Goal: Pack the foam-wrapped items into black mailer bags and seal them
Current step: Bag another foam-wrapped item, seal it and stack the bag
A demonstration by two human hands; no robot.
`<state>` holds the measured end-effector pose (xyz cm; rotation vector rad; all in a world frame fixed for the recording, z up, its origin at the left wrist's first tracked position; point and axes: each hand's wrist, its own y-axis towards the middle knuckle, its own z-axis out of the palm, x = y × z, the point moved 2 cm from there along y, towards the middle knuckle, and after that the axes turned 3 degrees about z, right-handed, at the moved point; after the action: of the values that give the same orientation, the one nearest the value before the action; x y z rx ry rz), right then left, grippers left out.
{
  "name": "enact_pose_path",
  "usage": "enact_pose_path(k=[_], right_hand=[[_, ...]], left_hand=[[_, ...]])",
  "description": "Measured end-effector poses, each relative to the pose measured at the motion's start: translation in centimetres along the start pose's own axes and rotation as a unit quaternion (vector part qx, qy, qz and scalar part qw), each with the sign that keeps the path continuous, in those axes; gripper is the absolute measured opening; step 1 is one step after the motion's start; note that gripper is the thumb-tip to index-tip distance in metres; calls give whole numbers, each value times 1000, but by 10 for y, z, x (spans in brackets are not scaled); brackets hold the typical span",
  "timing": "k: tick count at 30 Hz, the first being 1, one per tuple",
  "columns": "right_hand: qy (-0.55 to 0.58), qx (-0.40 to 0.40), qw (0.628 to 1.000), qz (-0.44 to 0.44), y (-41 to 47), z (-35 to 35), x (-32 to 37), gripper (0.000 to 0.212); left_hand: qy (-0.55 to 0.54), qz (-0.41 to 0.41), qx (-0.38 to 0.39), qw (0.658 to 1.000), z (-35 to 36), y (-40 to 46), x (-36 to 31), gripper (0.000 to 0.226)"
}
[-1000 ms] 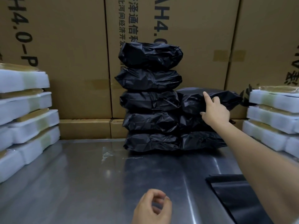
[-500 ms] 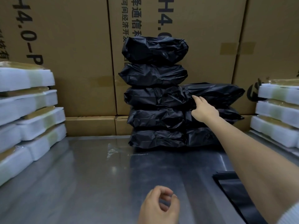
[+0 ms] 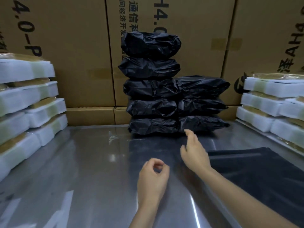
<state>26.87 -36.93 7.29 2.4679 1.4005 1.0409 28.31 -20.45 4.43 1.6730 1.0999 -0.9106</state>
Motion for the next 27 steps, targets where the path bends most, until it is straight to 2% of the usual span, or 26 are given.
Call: enact_pose_path(k=[5,10,15,18,20,23,27], right_hand=[[-53,31,998,7,-87,-4,-7,58],[-153,-20,987,33,-136,-27,-1,54],[-134,-27,967,216,-169,-59,-17,56],[-152,22,956,250,-185,-68,-22,54],[-184,50,955,228,-194,-69,-18,51],[-198,109,953,203,-210,-69,-2,59],[-172,214,949,157,-233,-66,40,64]], left_hand=[[-13,-3,1,1000,-4,-4,-5,5],[-79,-12,-71,994,-29,-46,-13,16],[-103,7,-44,994,-55,-106,-16,21],[-122,15,-23,992,-71,-130,-16,23],[-141,11,-10,990,-78,-141,-15,23],[-151,7,-4,988,-85,-151,-16,23],[-110,47,9,993,-87,-161,-17,23]])
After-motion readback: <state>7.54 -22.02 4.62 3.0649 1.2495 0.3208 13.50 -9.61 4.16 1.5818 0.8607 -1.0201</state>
